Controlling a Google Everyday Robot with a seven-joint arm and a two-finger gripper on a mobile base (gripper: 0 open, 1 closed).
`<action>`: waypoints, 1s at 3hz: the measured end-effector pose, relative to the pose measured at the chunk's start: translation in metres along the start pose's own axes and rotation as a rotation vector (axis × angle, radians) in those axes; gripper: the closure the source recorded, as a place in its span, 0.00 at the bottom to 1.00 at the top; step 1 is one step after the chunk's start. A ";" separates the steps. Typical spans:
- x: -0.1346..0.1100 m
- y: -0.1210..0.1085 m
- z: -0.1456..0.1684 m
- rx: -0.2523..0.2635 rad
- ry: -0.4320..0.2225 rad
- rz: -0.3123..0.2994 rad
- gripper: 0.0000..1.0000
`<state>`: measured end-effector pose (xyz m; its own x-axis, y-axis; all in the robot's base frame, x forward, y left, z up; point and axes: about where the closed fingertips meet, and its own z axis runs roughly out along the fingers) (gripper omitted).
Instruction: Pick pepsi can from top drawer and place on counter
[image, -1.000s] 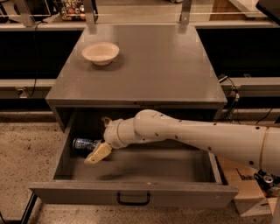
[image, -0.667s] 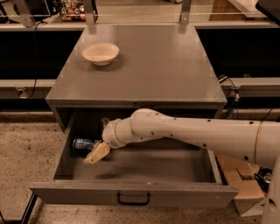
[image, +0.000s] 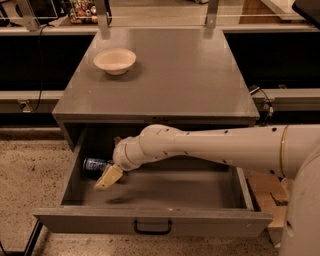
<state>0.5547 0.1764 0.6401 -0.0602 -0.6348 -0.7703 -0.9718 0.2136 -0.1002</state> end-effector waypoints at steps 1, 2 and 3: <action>0.009 0.003 0.004 -0.012 0.024 0.016 0.00; 0.021 0.007 0.004 -0.017 0.044 0.038 0.18; 0.026 0.009 0.004 -0.019 0.055 0.049 0.41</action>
Offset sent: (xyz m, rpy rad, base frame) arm -0.0114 -0.0193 -0.0287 -0.0496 0.0752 -0.0367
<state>0.5451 0.1648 0.6162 -0.1195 -0.6638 -0.7383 -0.9715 0.2315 -0.0509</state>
